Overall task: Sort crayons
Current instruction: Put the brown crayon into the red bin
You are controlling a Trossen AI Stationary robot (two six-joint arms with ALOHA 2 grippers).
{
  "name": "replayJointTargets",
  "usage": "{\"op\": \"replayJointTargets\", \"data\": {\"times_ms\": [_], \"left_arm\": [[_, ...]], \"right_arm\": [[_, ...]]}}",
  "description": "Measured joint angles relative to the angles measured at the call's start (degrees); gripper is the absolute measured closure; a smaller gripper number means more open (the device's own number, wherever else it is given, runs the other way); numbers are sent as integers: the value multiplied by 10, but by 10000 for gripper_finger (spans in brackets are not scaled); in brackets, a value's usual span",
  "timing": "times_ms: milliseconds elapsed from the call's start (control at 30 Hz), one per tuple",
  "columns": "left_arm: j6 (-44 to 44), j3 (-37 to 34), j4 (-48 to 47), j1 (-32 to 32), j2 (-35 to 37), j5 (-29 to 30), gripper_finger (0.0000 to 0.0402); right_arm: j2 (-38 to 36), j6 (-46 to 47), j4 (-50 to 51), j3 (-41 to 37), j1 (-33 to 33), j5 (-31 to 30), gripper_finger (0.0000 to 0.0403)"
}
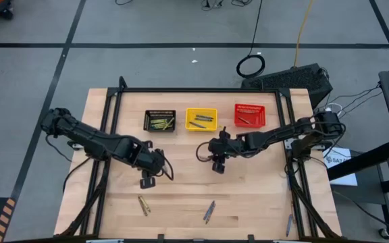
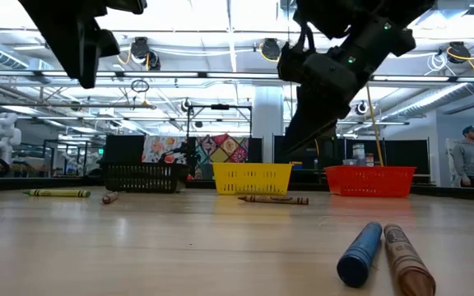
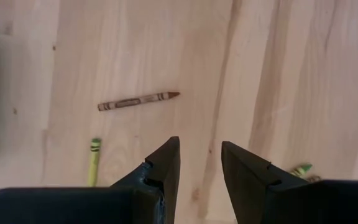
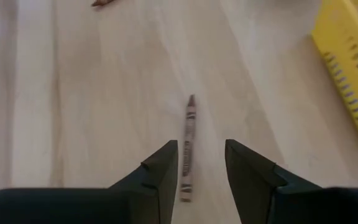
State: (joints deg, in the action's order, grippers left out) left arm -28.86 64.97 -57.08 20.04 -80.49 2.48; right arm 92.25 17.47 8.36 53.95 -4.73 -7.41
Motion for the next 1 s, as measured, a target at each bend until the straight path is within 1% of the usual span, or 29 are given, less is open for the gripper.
{"op": "replayJointTargets", "data": {"times_ms": [133, 267, 400, 500, 733, 1000], "left_arm": [[-22, 0, 0, 11, 0, 0, 281], [-43, 0, 0, 18, 0, 0, 281], [-54, 0, 0, 24, 0, 0, 281], [-54, 0, 0, 29, 0, 1, 281], [-54, 0, 0, 42, 0, 23, 281], [-55, 0, 0, 48, 0, 26, 281]], "right_arm": [[0, -2, 12, 34, 26, 3, 282], [6, -39, 30, 103, 41, 30, 282], [46, -79, 132, 190, 41, 30, 282], [84, -82, 190, 226, 38, 29, 282], [146, -64, 217, 232, 26, 28, 282], [187, -84, 224, 231, 20, 26, 282]]}}
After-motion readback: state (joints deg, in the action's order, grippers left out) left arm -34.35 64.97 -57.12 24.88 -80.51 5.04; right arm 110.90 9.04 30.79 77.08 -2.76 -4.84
